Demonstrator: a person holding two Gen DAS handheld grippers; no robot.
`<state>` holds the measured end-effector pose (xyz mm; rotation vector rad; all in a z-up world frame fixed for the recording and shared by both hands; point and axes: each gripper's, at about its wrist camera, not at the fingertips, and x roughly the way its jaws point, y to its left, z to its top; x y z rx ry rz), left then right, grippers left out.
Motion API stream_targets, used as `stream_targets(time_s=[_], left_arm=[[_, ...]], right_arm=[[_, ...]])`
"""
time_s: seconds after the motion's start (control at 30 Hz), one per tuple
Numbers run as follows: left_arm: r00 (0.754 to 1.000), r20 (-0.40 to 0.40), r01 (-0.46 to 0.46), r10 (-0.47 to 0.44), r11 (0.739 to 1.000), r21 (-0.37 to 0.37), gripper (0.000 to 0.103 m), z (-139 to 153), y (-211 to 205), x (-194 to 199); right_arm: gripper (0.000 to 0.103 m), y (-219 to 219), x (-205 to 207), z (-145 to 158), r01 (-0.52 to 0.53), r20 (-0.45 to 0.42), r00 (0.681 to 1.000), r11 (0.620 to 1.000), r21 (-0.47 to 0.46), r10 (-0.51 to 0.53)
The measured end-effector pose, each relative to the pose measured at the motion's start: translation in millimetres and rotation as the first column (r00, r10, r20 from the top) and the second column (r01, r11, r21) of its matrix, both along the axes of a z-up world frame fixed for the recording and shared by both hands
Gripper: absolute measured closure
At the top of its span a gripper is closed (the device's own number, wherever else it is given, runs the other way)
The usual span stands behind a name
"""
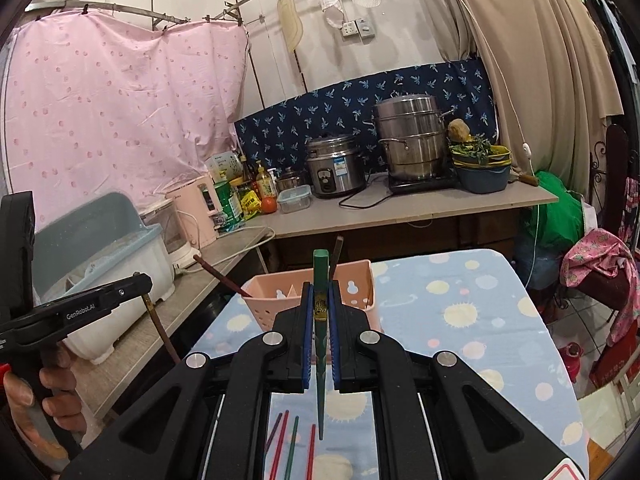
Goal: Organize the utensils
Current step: 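Lift both chopsticks, carry them to the pink holder and open both tools inside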
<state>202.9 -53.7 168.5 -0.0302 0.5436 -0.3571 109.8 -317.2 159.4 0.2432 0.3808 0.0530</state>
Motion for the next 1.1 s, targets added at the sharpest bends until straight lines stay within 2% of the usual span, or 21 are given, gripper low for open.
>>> stream_targets(time_s=[0.3,0.47,0.57,0.8,1.1], left_arm=[[0.99,0.136,-0.023,0.03,0.998,-0.057,0.096,58,-5,31],[0.966,0.247,-0.054,0.079,0.993,-0.103,0.096,88,-12,49],[0.954,0.284,-0.065,0.099,0.99,-0.128,0.096,96,-14,61],[0.956,0.271,-0.078,0.11,0.989,-0.126,0.096,86,-23,93],[0.977,0.188,-0.079,0.098,0.991,-0.106,0.096,50,-29,116]], right_arm=[[0.096,-19,46,38,-0.002,0.096,0.995,0.996,0.085,-0.006],[0.096,-33,76,56,0.004,0.137,0.99,0.985,0.174,-0.028],[0.096,-39,92,62,0.017,0.152,0.987,0.979,0.202,-0.048],[0.096,-40,121,56,0.058,0.143,0.986,0.981,0.184,-0.085],[0.096,-27,148,21,0.063,0.059,0.996,0.991,0.118,-0.07]])
